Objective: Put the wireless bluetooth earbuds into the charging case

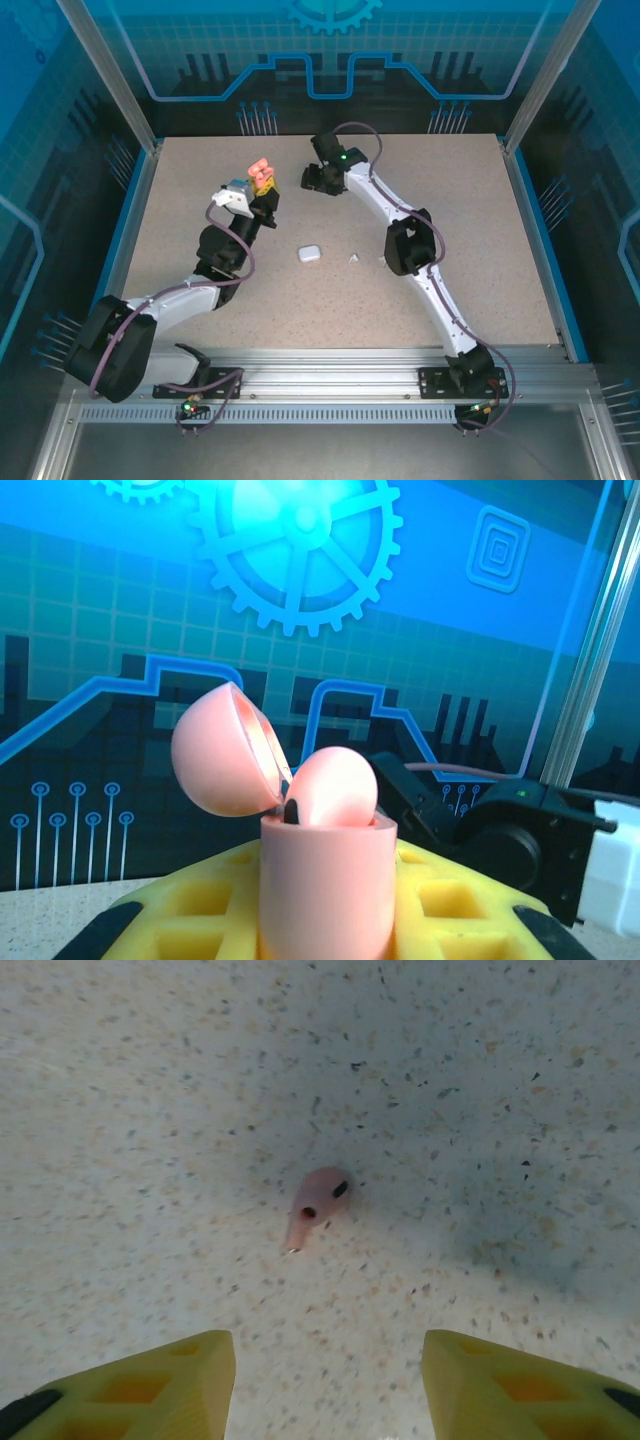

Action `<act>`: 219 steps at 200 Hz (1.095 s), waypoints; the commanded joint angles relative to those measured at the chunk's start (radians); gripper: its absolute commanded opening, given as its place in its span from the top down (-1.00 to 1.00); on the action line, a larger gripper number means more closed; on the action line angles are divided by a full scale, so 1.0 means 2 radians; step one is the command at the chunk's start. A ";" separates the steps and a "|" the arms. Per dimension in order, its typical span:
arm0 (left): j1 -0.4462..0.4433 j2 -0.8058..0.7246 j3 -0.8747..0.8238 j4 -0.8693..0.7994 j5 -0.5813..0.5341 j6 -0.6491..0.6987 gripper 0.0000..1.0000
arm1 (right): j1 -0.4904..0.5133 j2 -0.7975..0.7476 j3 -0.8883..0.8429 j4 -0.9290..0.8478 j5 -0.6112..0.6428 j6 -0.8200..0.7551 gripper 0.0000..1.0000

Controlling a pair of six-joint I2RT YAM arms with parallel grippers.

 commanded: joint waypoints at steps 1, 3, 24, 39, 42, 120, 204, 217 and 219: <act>0.005 -0.010 -0.007 0.002 0.005 -0.016 1.00 | 0.005 0.009 0.026 0.044 0.010 -0.010 -0.06; 0.005 -0.009 -0.007 0.002 0.006 -0.017 1.00 | 0.005 0.010 0.026 0.047 0.011 -0.010 -0.06; 0.005 -0.009 -0.008 0.005 0.008 -0.025 1.00 | 0.005 0.025 0.032 0.058 0.020 -0.006 -0.06; 0.005 -0.009 -0.009 0.005 0.014 -0.033 1.00 | 0.004 0.034 0.036 0.063 0.025 -0.001 -0.05; 0.004 -0.009 -0.008 0.004 0.015 -0.036 1.00 | 0.004 0.035 0.036 0.066 0.027 -0.001 -0.05; 0.005 -0.022 -0.014 -0.006 0.025 -0.051 1.00 | 0.007 0.075 0.063 0.106 0.039 0.017 0.12; 0.005 -0.039 -0.022 -0.012 0.022 -0.053 1.00 | 0.007 0.097 0.072 0.110 0.042 0.038 0.26; 0.005 -0.040 -0.023 -0.012 0.021 -0.052 1.00 | 0.007 0.097 0.072 0.108 0.042 0.037 0.31; 0.005 -0.040 -0.023 -0.012 0.021 -0.052 1.00 | 0.007 0.097 0.072 0.107 0.042 0.036 0.32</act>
